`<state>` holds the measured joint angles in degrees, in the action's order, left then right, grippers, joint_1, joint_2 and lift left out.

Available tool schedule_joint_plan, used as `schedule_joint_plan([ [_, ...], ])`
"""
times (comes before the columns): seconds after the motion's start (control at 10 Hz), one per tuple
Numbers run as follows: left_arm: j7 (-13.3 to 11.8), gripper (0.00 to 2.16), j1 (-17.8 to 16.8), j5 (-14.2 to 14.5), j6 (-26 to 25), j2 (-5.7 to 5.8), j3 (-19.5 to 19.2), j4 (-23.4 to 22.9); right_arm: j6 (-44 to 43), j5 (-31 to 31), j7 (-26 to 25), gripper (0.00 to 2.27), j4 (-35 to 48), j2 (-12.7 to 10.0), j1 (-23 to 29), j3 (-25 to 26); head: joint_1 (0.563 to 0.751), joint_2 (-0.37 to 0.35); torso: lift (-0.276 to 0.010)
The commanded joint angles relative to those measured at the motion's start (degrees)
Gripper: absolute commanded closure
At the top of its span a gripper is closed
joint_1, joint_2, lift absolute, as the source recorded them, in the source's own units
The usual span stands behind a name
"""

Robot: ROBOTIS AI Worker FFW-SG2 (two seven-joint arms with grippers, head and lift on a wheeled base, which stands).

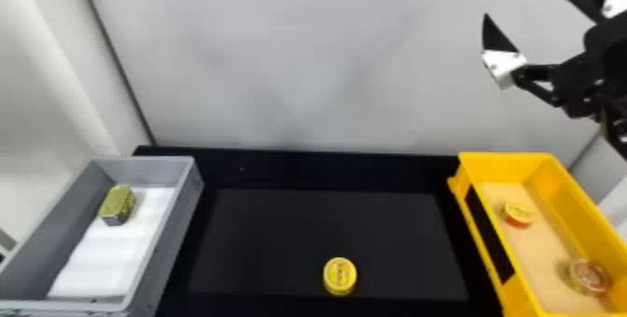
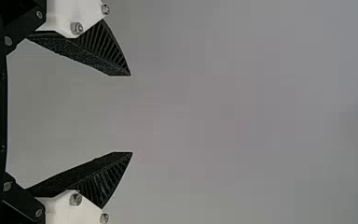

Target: Pick up the round yellow can and place it in the yellow rectangular box

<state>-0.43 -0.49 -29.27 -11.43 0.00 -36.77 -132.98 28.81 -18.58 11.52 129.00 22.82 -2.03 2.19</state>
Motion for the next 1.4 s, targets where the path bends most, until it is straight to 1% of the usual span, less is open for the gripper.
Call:
schedule_joint_plan([
  [0.0, -0.01, 0.00, 0.05, 0.00, 0.00, -0.15, 0.01, 0.00, -0.32, -0.42, 0.00, 0.23, 0.28, 0.12, -0.08, 0.62, 0.686, 0.014, -0.056],
  [0.3, -0.01, 0.00, 0.14, 0.00, 0.00, -0.15, 0.01, 0.00, -0.50, -1.82, 0.09, 0.23, 0.55, 0.48, 0.27, 0.80, 0.686, 0.014, -0.056],
  [0.4, -0.01, 0.00, 0.14, 0.00, 0.00, -0.15, 0.01, 0.00, 0.21, -1.56, 0.71, 0.23, 0.55, 0.48, 0.63, 0.62, 0.686, 0.014, -0.056],
  [0.5, -0.01, 0.00, 0.14, 0.00, 0.00, -0.15, 0.01, 0.09, 0.47, 0.64, 0.88, 0.24, -0.42, 0.39, 1.86, 0.36, 0.686, 0.014, -0.056],
  [0.6, -0.01, 0.00, 0.14, 0.00, 0.00, -0.15, 0.01, 0.09, 0.21, 1.17, 1.32, 0.24, -2.44, 0.21, 3.79, -0.52, 0.686, 0.014, -0.056],
  [0.8, 0.08, 0.00, 0.32, 0.00, 0.09, -0.15, -0.08, 0.09, -3.75, 3.28, 1.23, 0.24, -8.33, -0.49, 8.19, -1.31, 0.686, 0.014, -0.056],
  [0.9, -0.01, 0.00, 0.32, 0.00, 0.09, -0.15, -0.25, 0.09, -4.28, 4.77, 1.41, 0.24, -10.18, -0.67, 9.33, -1.93, 0.686, 0.014, -0.056],
  [1.0, -0.01, 0.00, 0.23, 0.00, 0.18, -0.15, -0.25, 0.09, -4.37, 6.09, 2.20, 0.24, -11.93, -0.58, 9.68, -2.89, 0.686, 0.014, -0.056],
  [1.3, -0.18, 0.00, 0.23, 0.00, 0.09, -0.15, -0.25, 0.09, -3.58, 7.06, 4.75, 0.24, -14.31, -0.32, 10.56, -5.62, 0.686, 0.014, -0.056],
])
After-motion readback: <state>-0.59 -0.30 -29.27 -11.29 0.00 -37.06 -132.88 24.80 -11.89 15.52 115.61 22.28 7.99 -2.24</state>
